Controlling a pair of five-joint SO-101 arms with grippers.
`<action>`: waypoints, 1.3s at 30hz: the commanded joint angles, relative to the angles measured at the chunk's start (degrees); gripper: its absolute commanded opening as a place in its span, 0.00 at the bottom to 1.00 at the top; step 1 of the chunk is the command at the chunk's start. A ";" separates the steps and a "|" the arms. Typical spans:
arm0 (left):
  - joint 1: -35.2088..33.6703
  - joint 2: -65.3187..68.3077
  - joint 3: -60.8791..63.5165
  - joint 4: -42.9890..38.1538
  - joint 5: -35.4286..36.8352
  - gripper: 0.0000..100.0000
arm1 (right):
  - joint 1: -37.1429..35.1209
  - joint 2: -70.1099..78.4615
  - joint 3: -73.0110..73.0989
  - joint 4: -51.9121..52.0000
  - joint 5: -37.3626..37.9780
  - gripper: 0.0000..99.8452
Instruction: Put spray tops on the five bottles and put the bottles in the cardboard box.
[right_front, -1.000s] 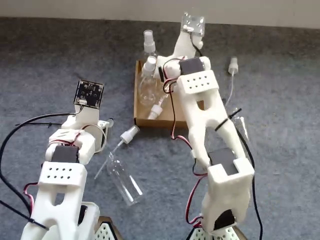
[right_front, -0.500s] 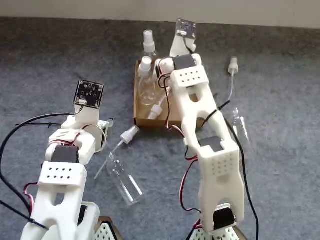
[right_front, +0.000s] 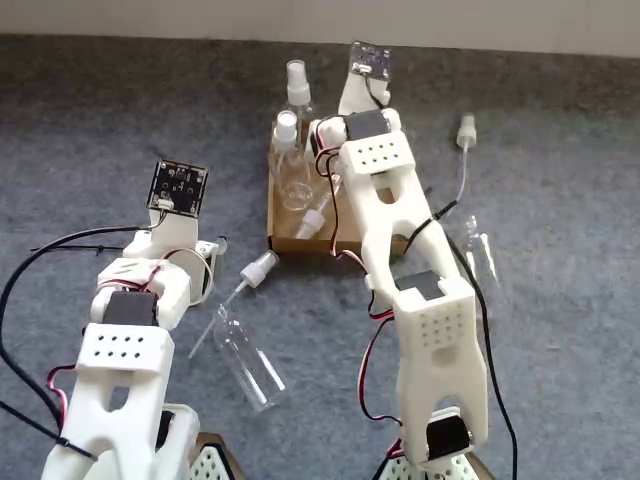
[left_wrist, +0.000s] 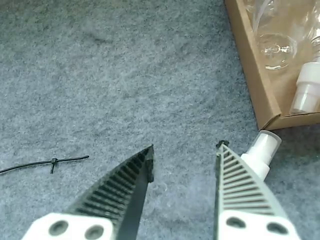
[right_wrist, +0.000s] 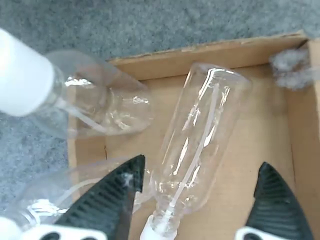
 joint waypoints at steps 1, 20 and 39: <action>0.92 -1.01 -0.22 -0.97 0.35 0.20 | 1.63 -0.57 -1.89 0.31 -0.70 0.30; 0.92 -1.10 -0.22 -0.97 0.35 0.20 | 2.86 5.93 -0.66 0.31 -0.53 0.16; 1.01 -1.10 -0.22 -0.97 0.35 0.20 | 7.16 4.97 -25.80 22.11 -0.26 0.03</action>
